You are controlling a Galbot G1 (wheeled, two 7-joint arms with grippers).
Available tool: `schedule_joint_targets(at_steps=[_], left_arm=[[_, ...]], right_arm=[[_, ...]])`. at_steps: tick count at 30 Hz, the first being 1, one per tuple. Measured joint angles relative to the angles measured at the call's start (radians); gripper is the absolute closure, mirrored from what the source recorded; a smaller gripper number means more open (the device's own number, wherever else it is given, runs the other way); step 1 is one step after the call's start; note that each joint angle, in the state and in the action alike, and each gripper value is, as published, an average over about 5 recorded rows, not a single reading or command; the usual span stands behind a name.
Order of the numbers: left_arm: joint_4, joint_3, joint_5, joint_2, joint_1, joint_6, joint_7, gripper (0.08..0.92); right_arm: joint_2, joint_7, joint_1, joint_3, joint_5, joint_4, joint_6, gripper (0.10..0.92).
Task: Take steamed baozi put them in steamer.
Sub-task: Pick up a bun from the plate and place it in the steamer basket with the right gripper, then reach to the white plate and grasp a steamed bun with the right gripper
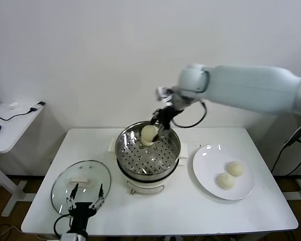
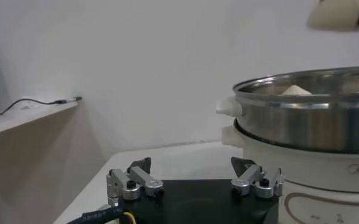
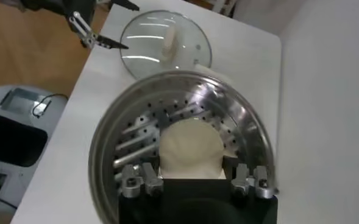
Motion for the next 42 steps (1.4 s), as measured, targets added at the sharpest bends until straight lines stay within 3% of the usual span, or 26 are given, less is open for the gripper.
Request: schedule_joint_targets(at_steps=[23,31,42], left_arm=[[0.011,0.002,0.009,-0.009,-0.018,0.009,-0.002,0.177],[0.008,0.003,0.009,-0.013,-0.015,0.01,-0.002,0.177],[-0.006,0.005,0.014,-0.015,-0.007,0.009,-0.002,0.177]], right_arm=[[0.239,0.128,-0.218,0.002,-0.035,-0.229,-0.074,0.35],[0.243,0.121,-0.232,0.011,-0.062,-0.249,-0.051,0.212],[0.125,-0.003,-0.133,0.037,-0.092,-0.188,0.042,0.203]])
